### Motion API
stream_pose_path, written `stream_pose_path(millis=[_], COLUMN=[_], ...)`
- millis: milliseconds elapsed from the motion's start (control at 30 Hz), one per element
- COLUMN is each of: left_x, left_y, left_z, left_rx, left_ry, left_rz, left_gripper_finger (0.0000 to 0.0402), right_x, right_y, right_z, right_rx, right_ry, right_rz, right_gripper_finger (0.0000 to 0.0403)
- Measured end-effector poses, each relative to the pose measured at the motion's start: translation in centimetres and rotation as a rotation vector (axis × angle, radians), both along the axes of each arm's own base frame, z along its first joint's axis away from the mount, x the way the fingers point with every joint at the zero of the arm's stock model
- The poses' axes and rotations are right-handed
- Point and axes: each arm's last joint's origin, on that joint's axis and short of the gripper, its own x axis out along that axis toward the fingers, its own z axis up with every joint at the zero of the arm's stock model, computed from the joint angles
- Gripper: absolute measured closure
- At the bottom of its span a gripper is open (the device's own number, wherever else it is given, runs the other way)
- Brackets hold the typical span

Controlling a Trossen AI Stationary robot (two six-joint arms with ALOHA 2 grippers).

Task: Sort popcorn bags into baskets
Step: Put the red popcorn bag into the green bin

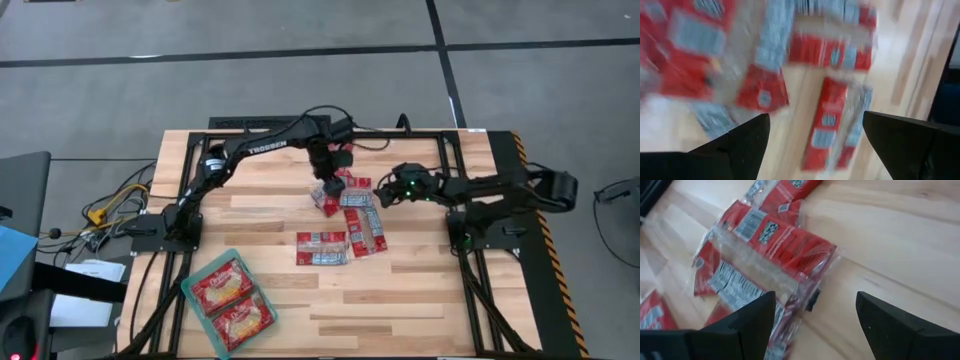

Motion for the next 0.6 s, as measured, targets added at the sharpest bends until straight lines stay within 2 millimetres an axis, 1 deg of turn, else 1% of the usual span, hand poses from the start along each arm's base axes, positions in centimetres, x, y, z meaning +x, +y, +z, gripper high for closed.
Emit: stream_pose_path(millis=[167, 300, 467, 533, 600], left_x=[0.0, 0.4, 0.4, 0.4, 0.4], left_y=[-0.2, -0.2, -0.2, 0.1, 0.4], left_z=[-3.0, -4.3, -4.0, -3.4, -2.1], left_rx=[-0.087, -0.152, -0.232, -0.281, -0.303], left_ry=[0.013, -0.024, -0.060, -0.100, -0.166], left_rz=[0.004, 0.020, 0.007, 0.009, 0.014], left_gripper_finger=[0.0095, 0.0095, 0.0095, 0.0095, 0.0095], right_x=[0.5, 0.6, 0.7, 0.7, 0.7], right_y=[-0.4, -0.5, -0.6, -0.7, -0.9], right_z=[-1.0, -1.9, -1.7, -1.4, -1.2], right_rx=[0.026, 0.057, 0.109, 0.112, 0.112], right_ry=[-0.007, 0.027, -0.030, -0.064, -0.079], right_rz=[-0.009, -0.016, -0.031, -0.030, -0.032], right_gripper_finger=[0.0101, 0.0101, 0.0101, 0.0101, 0.0101])
